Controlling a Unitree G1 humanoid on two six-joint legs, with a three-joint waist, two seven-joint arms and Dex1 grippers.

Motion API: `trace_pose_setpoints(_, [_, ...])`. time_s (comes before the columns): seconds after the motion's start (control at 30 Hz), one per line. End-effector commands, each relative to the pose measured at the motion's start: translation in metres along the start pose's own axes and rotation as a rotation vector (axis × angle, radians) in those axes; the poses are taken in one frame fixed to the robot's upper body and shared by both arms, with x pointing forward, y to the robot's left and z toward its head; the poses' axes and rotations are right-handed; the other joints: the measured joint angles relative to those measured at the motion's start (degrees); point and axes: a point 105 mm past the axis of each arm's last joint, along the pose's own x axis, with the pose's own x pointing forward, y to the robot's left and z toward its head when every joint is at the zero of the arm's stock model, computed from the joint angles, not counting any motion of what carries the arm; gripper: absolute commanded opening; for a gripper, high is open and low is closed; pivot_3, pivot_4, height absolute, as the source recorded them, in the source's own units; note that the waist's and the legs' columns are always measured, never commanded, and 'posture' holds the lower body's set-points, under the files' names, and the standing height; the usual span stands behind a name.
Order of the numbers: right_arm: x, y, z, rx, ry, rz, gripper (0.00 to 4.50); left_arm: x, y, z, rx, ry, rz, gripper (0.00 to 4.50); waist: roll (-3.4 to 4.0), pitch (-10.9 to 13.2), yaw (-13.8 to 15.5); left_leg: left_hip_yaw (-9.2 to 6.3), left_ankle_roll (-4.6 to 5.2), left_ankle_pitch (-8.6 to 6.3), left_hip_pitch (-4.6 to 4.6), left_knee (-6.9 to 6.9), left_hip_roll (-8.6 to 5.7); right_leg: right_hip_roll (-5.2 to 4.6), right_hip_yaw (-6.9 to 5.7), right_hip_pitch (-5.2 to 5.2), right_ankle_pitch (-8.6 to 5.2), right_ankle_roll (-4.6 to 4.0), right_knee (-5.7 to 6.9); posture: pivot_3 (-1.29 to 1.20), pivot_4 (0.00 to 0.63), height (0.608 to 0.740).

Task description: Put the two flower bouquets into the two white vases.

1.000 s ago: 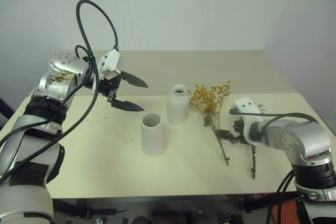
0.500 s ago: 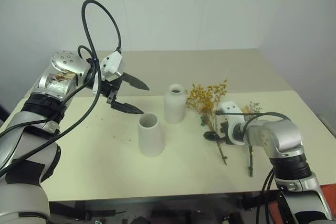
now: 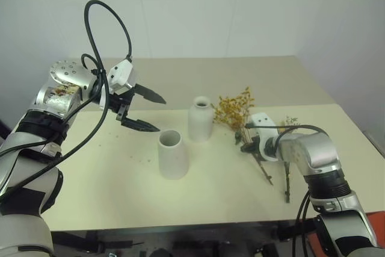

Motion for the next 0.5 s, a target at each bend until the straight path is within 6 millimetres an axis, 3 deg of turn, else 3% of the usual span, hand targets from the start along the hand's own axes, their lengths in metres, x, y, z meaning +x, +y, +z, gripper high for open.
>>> trace_pose_setpoints(0.03, [-0.012,0.000,0.014,-0.017,-0.054,-0.011,0.01,-0.009,0.003,0.013,0.043,-0.038,0.031,4.50,0.00,0.0,0.0,0.00,0.00,0.00,0.00,0.01,0.00,0.00,0.00,0.00,0.00,0.00,0.01,0.00,0.150,0.740])
trace_pose_setpoints(0.1, [-0.015,-0.003,0.019,-0.004,-0.077,-0.041,0.01,-0.010,0.003,0.014,0.042,-0.045,0.037,4.50,0.00,0.0,0.0,0.00,0.00,0.00,0.00,0.01,0.00,0.00,0.00,0.00,0.00,0.00,0.00,0.00,0.150,0.740])
trace_pose_setpoints(0.2, [-0.026,-0.015,0.040,0.027,-0.206,-0.130,0.01,-0.013,0.004,0.014,0.042,-0.054,0.056,4.50,0.00,0.0,0.0,0.00,0.00,0.00,-0.02,0.00,0.00,0.00,0.00,-0.02,0.00,0.00,0.00,0.00,0.150,0.740])
trace_pose_setpoints(0.37, [-0.064,-0.036,0.102,0.012,-0.561,-0.332,0.01,-0.029,0.004,0.015,0.004,-0.089,0.117,4.50,0.00,0.0,-0.2,0.04,0.00,0.01,-0.37,0.05,-0.03,-0.01,0.08,-0.47,0.02,-0.01,0.16,0.00,0.150,0.740])
trace_pose_setpoints(0.5, [-0.093,-0.030,0.155,-0.018,-0.877,-0.383,0.01,-0.042,0.000,0.005,-0.053,-0.094,0.171,4.50,0.02,0.0,-0.6,0.03,0.00,0.01,-0.50,0.04,-0.03,0.00,0.08,-0.73,0.02,-0.03,0.56,0.00,0.150,0.740])
